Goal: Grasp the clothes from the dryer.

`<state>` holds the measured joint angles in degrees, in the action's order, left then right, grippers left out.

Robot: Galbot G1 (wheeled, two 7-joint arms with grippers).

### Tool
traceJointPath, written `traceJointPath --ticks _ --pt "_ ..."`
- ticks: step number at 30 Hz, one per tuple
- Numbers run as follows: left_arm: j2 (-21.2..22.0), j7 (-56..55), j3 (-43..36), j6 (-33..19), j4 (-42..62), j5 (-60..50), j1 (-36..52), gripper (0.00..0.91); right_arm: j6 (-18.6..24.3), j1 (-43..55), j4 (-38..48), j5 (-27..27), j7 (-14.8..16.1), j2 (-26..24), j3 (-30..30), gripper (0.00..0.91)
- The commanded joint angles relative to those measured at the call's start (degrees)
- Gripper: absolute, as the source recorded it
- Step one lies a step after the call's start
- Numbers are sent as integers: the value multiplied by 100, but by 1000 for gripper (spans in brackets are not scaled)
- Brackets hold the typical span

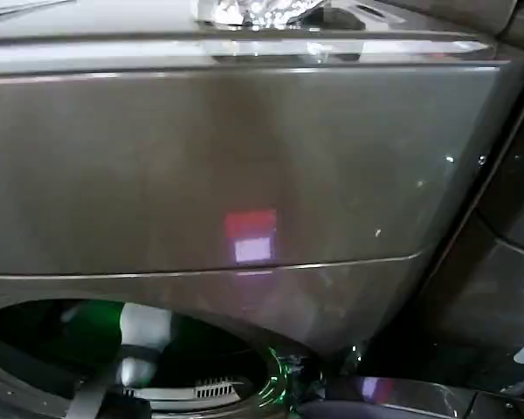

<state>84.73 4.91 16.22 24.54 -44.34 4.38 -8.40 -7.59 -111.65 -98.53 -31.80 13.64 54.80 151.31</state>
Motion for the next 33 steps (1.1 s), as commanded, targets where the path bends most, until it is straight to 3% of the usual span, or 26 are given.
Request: traceJointPath --ticks 1,5,10,15,33 --pt "-136 676 -494 471 565 -178 333 907 5 11 -12 3 2 0 -16 907" --pt "-235 1588 -940 713 832 -594 603 907 4 19 -20 3 3 -12 -30 907" --pt "-185 2309 -1369 628 1419 -1078 957 907 7 16 -7 3 13 -4 -27 907" --pt "-245 2982 -2026 198 1637 -1525 1033 907 14 25 -5 10 17 24 -41 907" --pt "-400 4778 -3110 -1463 2425 -3023 1433 907 15 24 -57 24 15 26 -81 907"
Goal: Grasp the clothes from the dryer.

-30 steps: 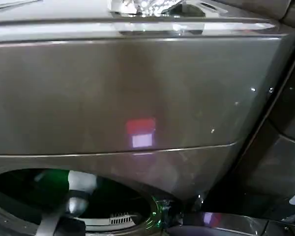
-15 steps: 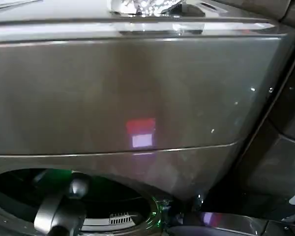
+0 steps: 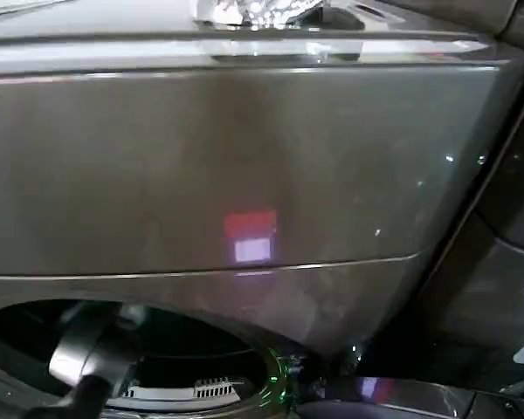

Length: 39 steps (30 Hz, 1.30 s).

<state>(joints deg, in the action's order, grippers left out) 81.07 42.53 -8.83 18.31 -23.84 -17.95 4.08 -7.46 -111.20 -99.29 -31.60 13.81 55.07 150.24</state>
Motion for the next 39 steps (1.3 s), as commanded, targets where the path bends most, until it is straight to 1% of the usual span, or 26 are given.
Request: traceJointPath --ticks 1,11,24,30,39 --pt "-36 1092 -695 -890 417 -822 211 907 4 -19 26 7 -3 -6 26 907" --pt "-41 1447 -1337 -1324 833 -1369 411 907 6 129 -11 71 -8 -1 -135 907" --pt "-48 1622 -2059 -1367 1246 -1735 597 907 4 199 6 147 -16 -28 -210 907" --pt "-22 1659 -2266 -1392 1383 -1895 627 907 6 185 22 146 -13 -31 -189 907" --pt "0 1628 -2381 -1370 1461 -1794 530 907 7 145 15 131 -10 -18 -147 907"
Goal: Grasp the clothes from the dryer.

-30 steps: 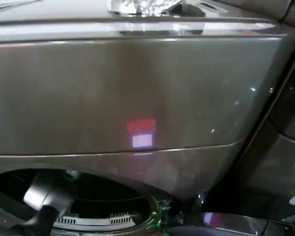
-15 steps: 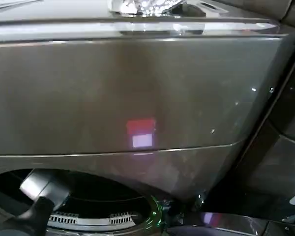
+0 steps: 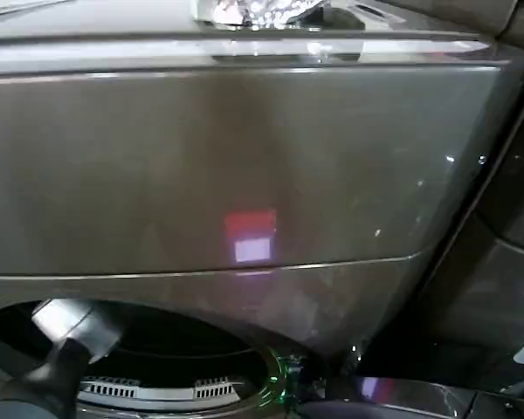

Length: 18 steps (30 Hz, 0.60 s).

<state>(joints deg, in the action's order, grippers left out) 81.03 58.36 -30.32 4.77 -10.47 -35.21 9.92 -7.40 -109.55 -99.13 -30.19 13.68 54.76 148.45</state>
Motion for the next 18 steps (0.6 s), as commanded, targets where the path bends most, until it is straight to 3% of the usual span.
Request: traceJointPath --ticks 1,17,18 --pt "13 38 -255 -15 139 -65 -75 907 0 -36 -1 -13 3 19 44 907" --pt "66 349 -729 -96 355 -119 84 907 1 -33 20 9 0 -6 54 907" --pt "65 373 -745 -106 365 -118 95 876 0 -35 21 10 -3 -8 57 907"
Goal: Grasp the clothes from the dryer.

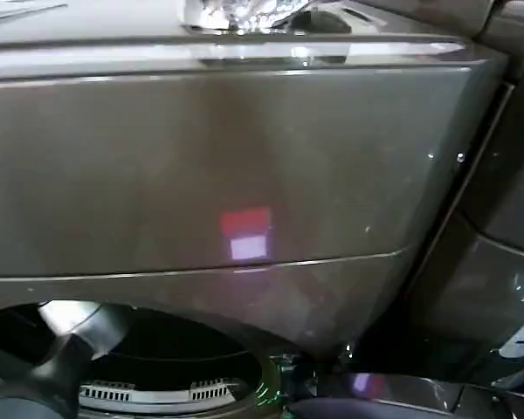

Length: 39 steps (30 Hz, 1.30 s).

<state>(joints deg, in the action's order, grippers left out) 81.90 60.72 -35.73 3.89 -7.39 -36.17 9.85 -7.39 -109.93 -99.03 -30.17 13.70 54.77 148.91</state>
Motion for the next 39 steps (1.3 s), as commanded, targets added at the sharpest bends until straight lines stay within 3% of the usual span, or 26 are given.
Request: traceJointPath --ticks 1,2,3,4,25,32,39 --pt "-19 156 -209 -10 62 -20 107 387 0 5 20 10 -4 -8 14 907" --pt "-8 158 -212 -11 66 -18 115 182 1 8 29 15 -6 -9 11 907" --pt "-2 168 -212 -19 66 -14 116 57 2 6 32 18 -5 -9 9 907" --pt "3 172 -211 -23 65 -7 121 0 4 5 31 23 -4 -8 3 907" --pt "52 262 -120 -23 41 364 207 0 3 -40 49 11 -13 36 63 907" --pt "-23 -205 504 388 -343 993 109 0 4 -15 31 11 -20 60 37 907" --pt "-226 -826 1660 721 -1055 1343 -136 0 3 18 4 12 -28 69 -4 907"
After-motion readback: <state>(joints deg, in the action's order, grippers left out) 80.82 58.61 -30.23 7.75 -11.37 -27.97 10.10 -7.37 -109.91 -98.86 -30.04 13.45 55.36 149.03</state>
